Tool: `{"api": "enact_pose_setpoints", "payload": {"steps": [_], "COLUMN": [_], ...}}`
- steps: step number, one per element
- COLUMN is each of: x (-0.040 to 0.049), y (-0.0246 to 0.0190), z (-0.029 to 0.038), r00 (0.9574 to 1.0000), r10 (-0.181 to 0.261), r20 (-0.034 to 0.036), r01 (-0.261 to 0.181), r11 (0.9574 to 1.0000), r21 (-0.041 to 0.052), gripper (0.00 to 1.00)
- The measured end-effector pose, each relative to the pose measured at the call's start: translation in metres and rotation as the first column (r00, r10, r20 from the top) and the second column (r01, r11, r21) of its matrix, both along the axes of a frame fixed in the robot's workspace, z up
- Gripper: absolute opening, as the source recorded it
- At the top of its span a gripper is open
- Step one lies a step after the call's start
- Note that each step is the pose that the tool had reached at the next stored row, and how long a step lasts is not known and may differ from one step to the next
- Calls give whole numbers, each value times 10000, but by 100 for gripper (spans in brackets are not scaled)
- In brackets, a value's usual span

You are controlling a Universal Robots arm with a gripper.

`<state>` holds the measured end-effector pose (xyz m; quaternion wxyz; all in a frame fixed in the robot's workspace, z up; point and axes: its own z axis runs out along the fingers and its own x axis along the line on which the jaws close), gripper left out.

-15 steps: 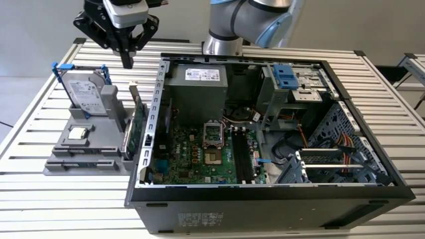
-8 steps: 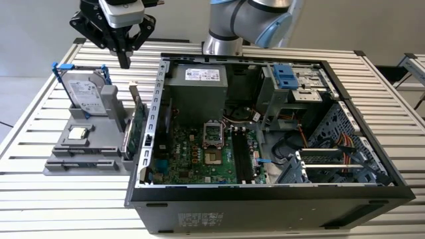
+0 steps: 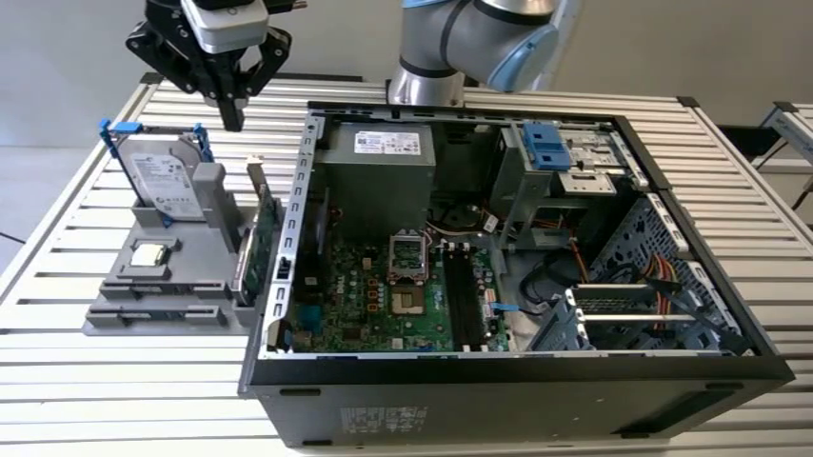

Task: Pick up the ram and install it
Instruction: 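Reach for the ram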

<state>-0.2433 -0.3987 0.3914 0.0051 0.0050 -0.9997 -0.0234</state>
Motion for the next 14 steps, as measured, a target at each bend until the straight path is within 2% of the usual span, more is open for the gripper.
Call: {"api": "enact_pose_setpoints", "payload": {"steps": [14], "x": [-94], "y": [1], "z": [-2], "r00": [9999], "r10": [117], "r20": [-14], "r01": [-117], "r11": [9999], "r21": [1], "gripper": [0]}}
